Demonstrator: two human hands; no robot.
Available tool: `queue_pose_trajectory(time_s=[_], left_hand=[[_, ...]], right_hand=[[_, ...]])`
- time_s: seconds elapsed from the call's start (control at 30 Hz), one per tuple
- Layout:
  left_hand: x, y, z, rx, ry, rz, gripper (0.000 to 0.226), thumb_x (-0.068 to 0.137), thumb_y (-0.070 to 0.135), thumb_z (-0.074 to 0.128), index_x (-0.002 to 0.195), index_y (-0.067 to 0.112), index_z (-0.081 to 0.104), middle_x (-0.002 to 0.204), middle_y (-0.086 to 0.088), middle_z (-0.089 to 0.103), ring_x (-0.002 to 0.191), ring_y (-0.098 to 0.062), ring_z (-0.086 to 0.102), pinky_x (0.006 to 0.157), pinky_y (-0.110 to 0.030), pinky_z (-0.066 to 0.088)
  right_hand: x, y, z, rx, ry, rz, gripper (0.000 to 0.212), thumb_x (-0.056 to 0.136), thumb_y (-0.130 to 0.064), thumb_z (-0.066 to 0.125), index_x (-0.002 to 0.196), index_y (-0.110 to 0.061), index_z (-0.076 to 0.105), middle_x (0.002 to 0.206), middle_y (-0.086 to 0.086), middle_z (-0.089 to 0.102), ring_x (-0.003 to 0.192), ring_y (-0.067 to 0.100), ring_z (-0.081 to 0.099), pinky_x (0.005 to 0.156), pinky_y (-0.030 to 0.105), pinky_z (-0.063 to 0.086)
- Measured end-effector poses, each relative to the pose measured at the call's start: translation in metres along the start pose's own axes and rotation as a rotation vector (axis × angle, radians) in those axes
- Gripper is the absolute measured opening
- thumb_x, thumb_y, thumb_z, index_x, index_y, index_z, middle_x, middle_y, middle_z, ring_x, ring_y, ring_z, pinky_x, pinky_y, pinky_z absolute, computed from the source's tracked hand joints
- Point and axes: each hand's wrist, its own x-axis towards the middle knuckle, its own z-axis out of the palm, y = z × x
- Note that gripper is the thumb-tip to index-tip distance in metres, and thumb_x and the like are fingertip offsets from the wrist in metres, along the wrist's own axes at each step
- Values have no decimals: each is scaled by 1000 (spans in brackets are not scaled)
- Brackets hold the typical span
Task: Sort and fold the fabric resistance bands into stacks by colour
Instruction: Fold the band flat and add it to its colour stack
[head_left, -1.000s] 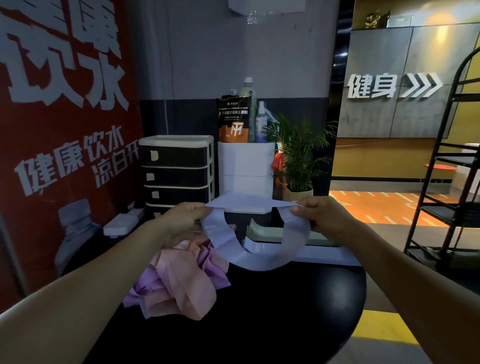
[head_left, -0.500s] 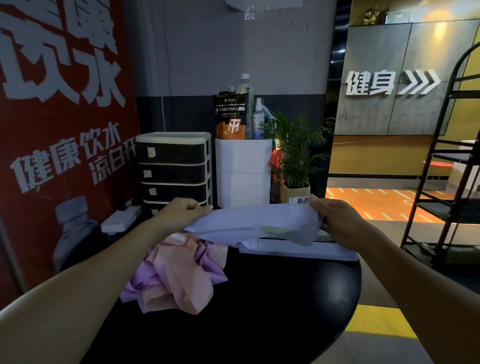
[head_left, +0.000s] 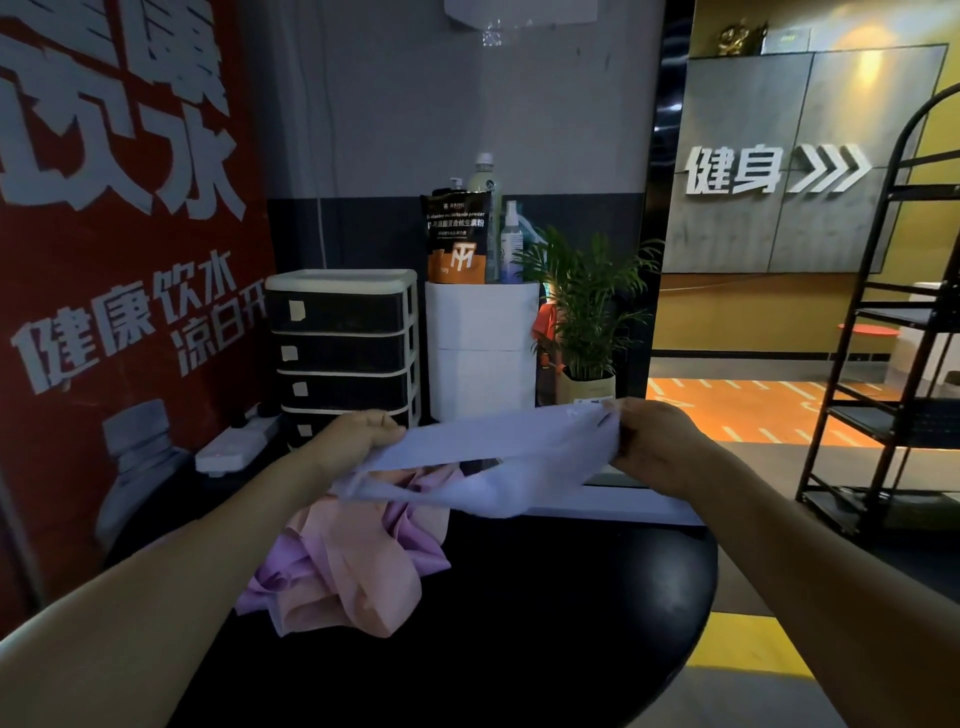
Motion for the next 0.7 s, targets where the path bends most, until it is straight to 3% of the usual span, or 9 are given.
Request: queue_pose_trajectory(time_s=[0.1, 0.2, 0.33, 0.4, 0.47, 0.57, 0.63, 0.7], left_hand=[[3, -10, -2, 152, 15, 21, 30, 91, 6, 56, 62, 12, 53, 63, -2, 45, 63, -12, 37, 61, -24, 30], [3, -8, -1, 163, 30, 42, 26, 92, 6, 54, 67, 12, 54, 67, -1, 46, 62, -11, 38, 58, -21, 31], [1, -7, 2, 250, -33, 85, 19, 90, 3, 52, 79, 15, 61, 78, 0, 57, 70, -13, 50, 63, -23, 40], [1, -9, 5, 397, -70, 134, 17, 88, 6, 57, 83, 21, 62, 88, 1, 62, 81, -14, 57, 70, -21, 44], [2, -12, 9, 557, -61, 195, 16, 84, 10, 62, 92, 24, 60, 103, -2, 58, 92, -15, 57, 74, -18, 43], [4, -14, 14, 744, -102, 181, 27, 87, 20, 61, 114, 20, 62, 113, -4, 50, 100, -18, 56, 84, -26, 45], [8, -16, 20, 837, -183, 174, 18, 89, 22, 57, 103, 18, 68, 102, -4, 56, 97, -24, 58, 84, -36, 47], [8, -15, 28, 915, -194, 148, 23, 90, 21, 56, 69, 12, 58, 79, -3, 47, 78, -23, 52, 68, -34, 39]], right_hand=[[-3, -3, -1, -134, -42, 34, 20, 95, -5, 45, 80, 0, 57, 68, 13, 49, 46, 16, 49, 40, 21, 42], [-4, 0, -4, -509, 14, 2, 19, 90, -3, 54, 72, -5, 58, 67, 9, 48, 58, 17, 45, 48, 23, 38], [-5, 8, -12, -634, 26, -58, 17, 88, 0, 57, 73, -8, 57, 71, 8, 46, 61, 16, 41, 50, 22, 36], [-5, 12, -18, -746, 56, -113, 21, 86, 5, 58, 72, -10, 59, 71, 9, 48, 60, 16, 41, 48, 20, 36], [-5, 15, -23, -878, 84, -149, 23, 82, 8, 59, 73, -13, 61, 81, 11, 56, 69, 19, 48, 58, 25, 40], [-7, 19, -31, -943, 80, -168, 22, 79, 9, 61, 83, -13, 62, 96, 13, 59, 83, 21, 51, 63, 26, 42], [-10, 22, -37, -988, 69, -156, 25, 81, 6, 63, 101, -10, 63, 104, 10, 56, 88, 20, 50, 62, 22, 40], [-8, 26, -44, -1030, 77, -114, 33, 82, 2, 64, 113, -8, 60, 109, 9, 52, 90, 21, 50, 61, 22, 39]])
